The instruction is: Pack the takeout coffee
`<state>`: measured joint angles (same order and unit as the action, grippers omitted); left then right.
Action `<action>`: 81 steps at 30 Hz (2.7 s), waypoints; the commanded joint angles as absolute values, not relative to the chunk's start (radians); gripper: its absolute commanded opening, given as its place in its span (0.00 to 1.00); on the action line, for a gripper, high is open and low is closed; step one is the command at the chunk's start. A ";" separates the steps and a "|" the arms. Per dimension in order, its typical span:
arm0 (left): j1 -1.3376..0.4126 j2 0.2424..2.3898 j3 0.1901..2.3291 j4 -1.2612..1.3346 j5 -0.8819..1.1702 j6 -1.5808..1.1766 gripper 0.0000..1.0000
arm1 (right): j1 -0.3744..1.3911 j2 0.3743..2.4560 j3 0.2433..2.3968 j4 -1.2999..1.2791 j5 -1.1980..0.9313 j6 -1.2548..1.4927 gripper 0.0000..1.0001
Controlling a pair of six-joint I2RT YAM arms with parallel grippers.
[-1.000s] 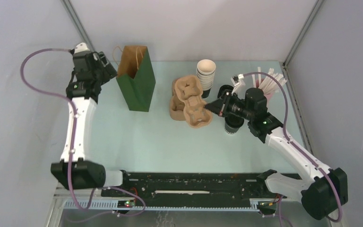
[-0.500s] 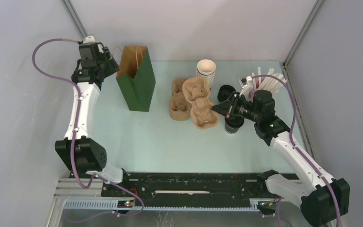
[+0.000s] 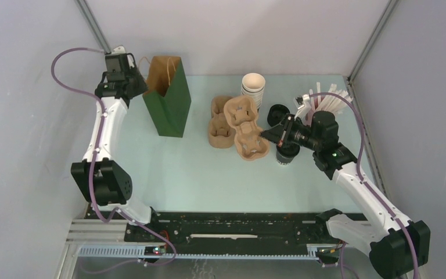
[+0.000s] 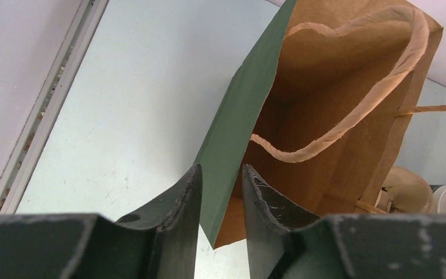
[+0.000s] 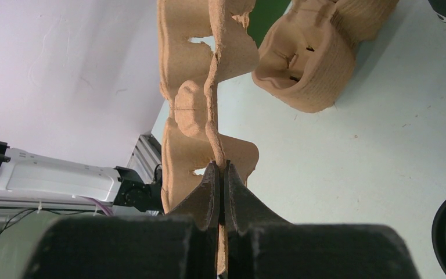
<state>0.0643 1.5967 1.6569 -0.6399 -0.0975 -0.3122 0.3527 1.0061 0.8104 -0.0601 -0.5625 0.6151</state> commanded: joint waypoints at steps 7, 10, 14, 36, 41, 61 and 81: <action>0.040 1.602 1.675 -0.644 -0.094 -0.285 0.26 | 0.342 0.973 0.807 -0.070 -0.577 0.600 0.00; 0.032 1.595 1.671 -0.651 -0.098 -0.282 0.18 | 0.343 0.972 0.807 -0.067 -0.581 0.603 0.00; 0.013 1.556 1.665 -0.677 -0.134 -0.276 0.01 | 0.342 0.970 0.807 -0.076 -0.584 0.603 0.00; -0.250 0.603 0.940 -0.650 -0.080 -0.547 0.00 | 0.354 0.901 0.850 -0.125 -0.793 0.759 0.00; -0.285 0.552 0.888 -0.588 0.041 -0.635 0.00 | 0.373 0.852 0.885 -0.160 -0.739 0.779 0.00; -0.308 0.450 0.731 -0.392 0.190 -0.890 0.00 | 0.380 0.832 0.939 -0.140 -0.721 0.859 0.00; -0.342 0.349 0.669 -0.335 0.240 -1.000 0.00 | 0.455 0.841 0.990 -0.080 -0.667 0.928 0.00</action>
<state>-0.3367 0.3790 0.6640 -0.3904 0.2115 -0.9508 0.4309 0.8410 0.9333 -0.1280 -0.6888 0.9066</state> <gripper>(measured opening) 0.005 0.017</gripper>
